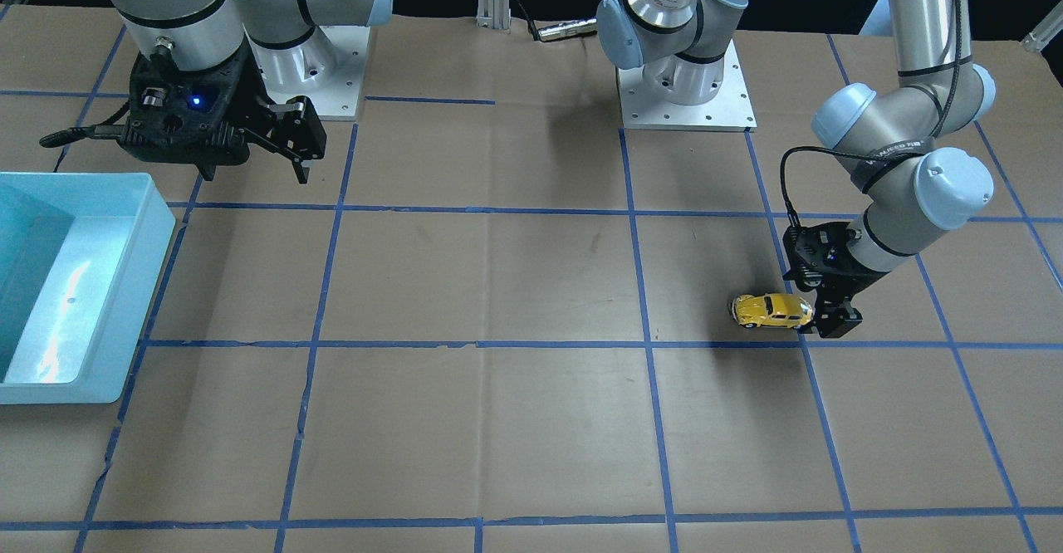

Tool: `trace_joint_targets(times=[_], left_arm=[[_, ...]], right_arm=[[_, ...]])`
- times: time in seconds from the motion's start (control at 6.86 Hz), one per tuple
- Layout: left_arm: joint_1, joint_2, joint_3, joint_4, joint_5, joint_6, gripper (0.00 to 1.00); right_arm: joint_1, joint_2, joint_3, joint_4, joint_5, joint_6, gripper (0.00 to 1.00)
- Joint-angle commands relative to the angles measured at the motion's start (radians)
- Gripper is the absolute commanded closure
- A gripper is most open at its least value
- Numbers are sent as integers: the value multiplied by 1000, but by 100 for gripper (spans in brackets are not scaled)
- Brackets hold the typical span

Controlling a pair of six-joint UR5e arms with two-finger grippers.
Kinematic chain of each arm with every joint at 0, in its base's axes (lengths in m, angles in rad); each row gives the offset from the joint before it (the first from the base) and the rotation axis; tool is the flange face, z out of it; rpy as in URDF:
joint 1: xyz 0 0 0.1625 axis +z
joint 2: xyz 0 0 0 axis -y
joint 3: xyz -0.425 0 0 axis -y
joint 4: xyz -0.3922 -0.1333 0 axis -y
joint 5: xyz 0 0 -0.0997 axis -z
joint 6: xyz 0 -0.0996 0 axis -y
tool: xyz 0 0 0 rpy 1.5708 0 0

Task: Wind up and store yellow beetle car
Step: 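Open the left gripper and raise it, letting the car roll off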

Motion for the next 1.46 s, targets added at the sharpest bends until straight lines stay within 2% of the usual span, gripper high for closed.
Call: trace_joint_targets(times=[0.0, 0.58, 0.87, 1.02, 1.31], left_arm=[[0, 3, 0, 0, 0, -1, 0], [-8, 30, 11, -27, 0, -31, 0], [-61, 85, 40, -112, -1, -203, 0], [-136, 133, 67, -168, 0, -320, 0], [-273, 202, 208, -430, 6, -601, 0]], right_arm=[[2, 0, 0, 0, 0, 0, 0], [-1, 6, 0, -13, 15, 9, 0], [-9, 18, -9, -3, 29, -2, 0], [-12, 12, -6, 6, 29, 0, 0], [-12, 12, -21, 48, 28, -10, 0]])
